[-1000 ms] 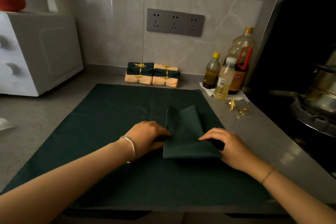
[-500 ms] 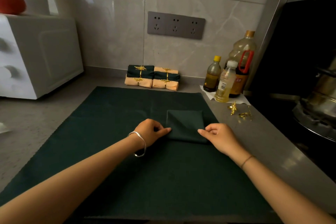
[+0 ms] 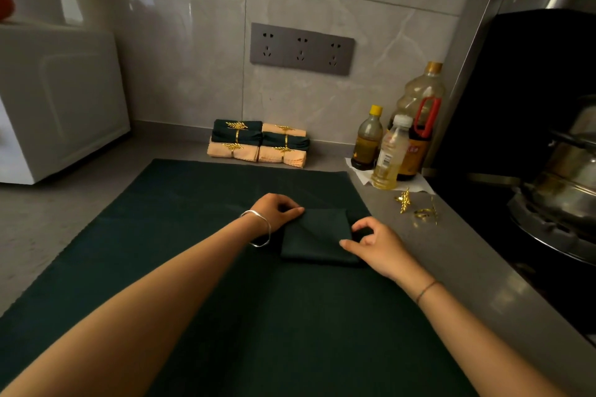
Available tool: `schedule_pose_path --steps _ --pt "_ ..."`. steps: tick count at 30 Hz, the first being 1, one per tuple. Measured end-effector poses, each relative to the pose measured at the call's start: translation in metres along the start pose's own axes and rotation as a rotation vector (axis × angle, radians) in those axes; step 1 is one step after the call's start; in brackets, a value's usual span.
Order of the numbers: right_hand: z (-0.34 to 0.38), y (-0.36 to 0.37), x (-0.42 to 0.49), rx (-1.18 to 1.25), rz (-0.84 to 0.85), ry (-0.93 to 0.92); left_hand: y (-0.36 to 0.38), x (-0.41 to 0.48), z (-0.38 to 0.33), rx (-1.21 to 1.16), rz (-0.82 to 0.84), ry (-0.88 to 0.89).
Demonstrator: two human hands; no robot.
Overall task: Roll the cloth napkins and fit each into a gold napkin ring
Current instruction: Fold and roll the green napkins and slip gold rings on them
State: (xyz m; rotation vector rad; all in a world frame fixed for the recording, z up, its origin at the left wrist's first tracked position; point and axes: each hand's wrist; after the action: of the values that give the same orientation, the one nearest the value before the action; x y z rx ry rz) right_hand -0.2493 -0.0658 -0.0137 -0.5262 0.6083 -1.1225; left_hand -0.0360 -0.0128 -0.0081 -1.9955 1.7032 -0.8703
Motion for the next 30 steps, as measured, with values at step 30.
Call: schedule_pose_path --steps 30 --pt "0.000 -0.007 -0.012 -0.765 0.142 -0.421 0.024 -0.048 -0.020 0.639 0.419 0.137"
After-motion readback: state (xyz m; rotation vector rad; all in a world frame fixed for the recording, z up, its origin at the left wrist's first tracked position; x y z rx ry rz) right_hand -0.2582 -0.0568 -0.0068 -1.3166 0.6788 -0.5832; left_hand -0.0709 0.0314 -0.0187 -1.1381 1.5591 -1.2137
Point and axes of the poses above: each hand's wrist, its own x-axis towards the middle knuckle, its own y-axis out of the palm, z = x × y, and after that the axes turned 15 degrees about y, right-handed
